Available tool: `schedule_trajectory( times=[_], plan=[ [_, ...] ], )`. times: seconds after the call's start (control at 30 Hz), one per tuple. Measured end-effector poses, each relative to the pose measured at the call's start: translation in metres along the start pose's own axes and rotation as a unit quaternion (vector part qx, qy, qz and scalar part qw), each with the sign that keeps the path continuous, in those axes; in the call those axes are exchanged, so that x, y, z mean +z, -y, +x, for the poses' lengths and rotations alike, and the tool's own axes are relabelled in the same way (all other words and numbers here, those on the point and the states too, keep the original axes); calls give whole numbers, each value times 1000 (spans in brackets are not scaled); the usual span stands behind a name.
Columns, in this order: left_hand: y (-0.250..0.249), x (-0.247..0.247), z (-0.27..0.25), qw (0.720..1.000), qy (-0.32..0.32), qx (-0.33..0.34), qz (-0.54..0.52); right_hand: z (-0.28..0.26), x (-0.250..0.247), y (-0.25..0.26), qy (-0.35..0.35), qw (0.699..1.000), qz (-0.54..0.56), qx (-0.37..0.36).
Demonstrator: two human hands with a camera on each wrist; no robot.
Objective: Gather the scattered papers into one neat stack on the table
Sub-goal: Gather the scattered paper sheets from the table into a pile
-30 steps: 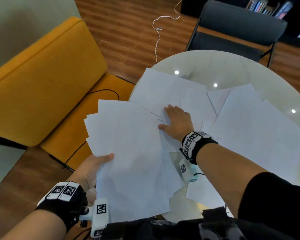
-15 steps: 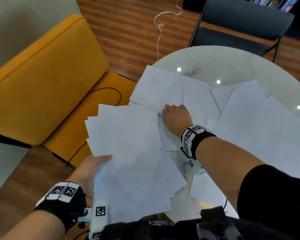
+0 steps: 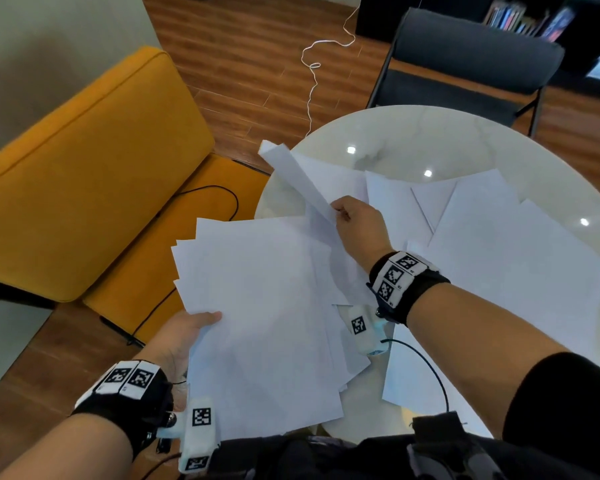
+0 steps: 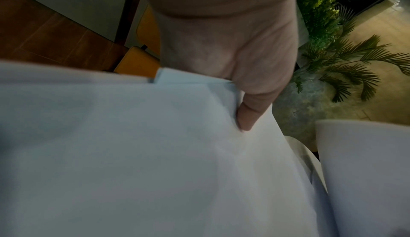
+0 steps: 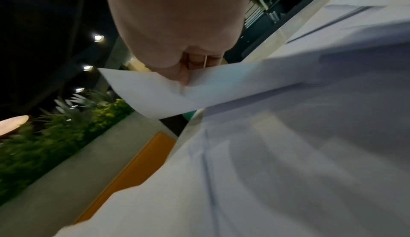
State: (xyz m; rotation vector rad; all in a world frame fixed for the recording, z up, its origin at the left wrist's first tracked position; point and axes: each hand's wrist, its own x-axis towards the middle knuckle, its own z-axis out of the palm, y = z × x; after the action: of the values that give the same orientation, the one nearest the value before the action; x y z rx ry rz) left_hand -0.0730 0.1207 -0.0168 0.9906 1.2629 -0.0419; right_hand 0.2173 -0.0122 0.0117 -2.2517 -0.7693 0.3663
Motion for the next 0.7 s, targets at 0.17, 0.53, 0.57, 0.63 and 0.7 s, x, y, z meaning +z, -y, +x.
schedule_trajectory(
  times=[0.17,0.53,0.57,0.63,0.7],
  plan=[
    [-15,16,-13,998,17,6,-58,-47,8,11,76,975,23,-208],
    [-13,18,-19,989,83,5,-123,-80,12,-63,163,925,-169,-298],
    [-9,19,-18,990,78,5,-119,-82,13,-62,167,929,-162,-287],
    [-2,19,-14,993,72,11,-92,-82,19,-58,171,935,-150,-272],
    [4,20,-11,997,55,23,-50,-83,27,-53,172,938,-137,-267]
  ],
)
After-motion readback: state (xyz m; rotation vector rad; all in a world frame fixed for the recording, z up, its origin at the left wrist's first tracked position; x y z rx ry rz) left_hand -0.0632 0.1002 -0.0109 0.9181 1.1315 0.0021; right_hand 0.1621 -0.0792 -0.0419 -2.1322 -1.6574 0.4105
